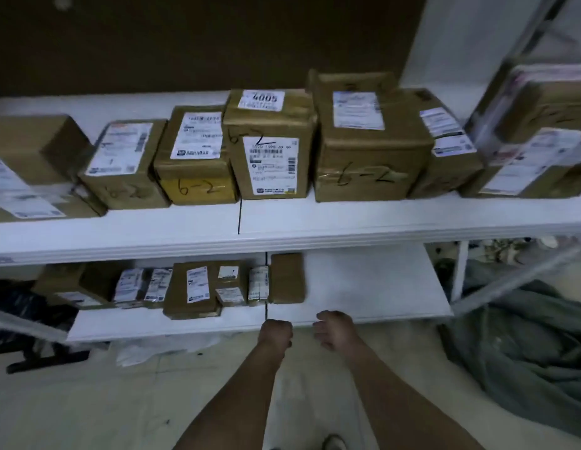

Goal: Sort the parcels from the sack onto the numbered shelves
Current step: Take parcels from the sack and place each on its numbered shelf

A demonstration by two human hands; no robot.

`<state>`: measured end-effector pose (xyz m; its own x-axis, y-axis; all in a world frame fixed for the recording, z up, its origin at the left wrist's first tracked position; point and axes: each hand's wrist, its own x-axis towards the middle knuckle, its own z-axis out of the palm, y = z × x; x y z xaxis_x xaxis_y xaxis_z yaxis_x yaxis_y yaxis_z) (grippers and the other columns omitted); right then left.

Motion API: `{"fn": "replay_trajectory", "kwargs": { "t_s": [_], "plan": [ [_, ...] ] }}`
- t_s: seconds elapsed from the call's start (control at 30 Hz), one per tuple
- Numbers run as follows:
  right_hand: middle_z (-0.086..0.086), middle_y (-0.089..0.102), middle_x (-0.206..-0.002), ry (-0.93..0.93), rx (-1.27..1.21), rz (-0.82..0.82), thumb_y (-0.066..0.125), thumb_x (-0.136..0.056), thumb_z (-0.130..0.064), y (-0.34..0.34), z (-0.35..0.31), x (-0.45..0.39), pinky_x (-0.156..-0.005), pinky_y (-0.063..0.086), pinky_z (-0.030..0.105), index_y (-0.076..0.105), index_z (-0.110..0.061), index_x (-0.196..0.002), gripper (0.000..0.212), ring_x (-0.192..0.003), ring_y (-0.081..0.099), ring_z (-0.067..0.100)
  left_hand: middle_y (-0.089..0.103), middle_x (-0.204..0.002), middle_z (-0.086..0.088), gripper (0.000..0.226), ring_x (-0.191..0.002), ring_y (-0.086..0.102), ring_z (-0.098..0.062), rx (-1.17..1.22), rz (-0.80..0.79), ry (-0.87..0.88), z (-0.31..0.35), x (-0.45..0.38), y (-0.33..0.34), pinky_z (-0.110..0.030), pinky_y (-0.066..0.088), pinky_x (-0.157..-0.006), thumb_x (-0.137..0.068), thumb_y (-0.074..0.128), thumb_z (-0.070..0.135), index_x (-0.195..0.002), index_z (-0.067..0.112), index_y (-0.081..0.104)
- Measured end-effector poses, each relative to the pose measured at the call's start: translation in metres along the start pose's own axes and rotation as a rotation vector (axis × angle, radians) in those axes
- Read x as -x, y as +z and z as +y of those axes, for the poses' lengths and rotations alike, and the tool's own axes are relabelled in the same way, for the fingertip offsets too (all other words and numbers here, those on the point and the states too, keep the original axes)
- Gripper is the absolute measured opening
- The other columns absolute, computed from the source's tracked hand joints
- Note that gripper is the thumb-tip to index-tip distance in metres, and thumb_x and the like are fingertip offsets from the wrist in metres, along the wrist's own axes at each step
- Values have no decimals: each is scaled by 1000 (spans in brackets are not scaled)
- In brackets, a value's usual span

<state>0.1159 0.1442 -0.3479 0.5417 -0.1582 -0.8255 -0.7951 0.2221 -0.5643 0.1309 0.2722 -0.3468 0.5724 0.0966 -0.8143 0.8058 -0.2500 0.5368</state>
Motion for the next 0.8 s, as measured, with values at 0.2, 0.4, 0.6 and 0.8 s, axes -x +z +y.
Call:
{"fn": "replay_trajectory", "kwargs": {
  "t_s": [0.2,0.4,0.6,0.8],
  "plan": [
    [0,38,-49,-27,-23,34,42,-92,-6,-61,-8,84,-47,15,19,32,-18,-64,32,-40,32,13,46,-70,-5,30,-55,43,-15,-120,-101,53,19,86,35,-23,28,-54,-95,41,4,-67,13,43],
    [16,51,-75,-101,-25,110,44,-95,-9,-140,-1,131,-55,26,24,48,-8,-95,4,-58,47,22,46,-68,-3,29,-56,43,-15,-175,-142,144,33,140,106,-22,29,-53,-93,43,5,-66,14,41],
    [25,58,-127,-127,-61,207,44,-99,-14,-276,25,168,-97,45,43,52,5,-123,32,-94,62,33,52,-79,-8,24,-62,47,-20,-243,-170,245,24,208,214,-24,28,-57,-92,43,7,-69,12,44],
    [21,62,-95,-177,-85,342,42,-99,-13,-425,55,210,-50,29,21,54,-3,-109,18,-63,49,21,50,-84,-10,21,-63,45,-20,-301,-215,281,-5,271,340,-24,27,-56,-93,44,10,-72,12,44]
  ]
}}
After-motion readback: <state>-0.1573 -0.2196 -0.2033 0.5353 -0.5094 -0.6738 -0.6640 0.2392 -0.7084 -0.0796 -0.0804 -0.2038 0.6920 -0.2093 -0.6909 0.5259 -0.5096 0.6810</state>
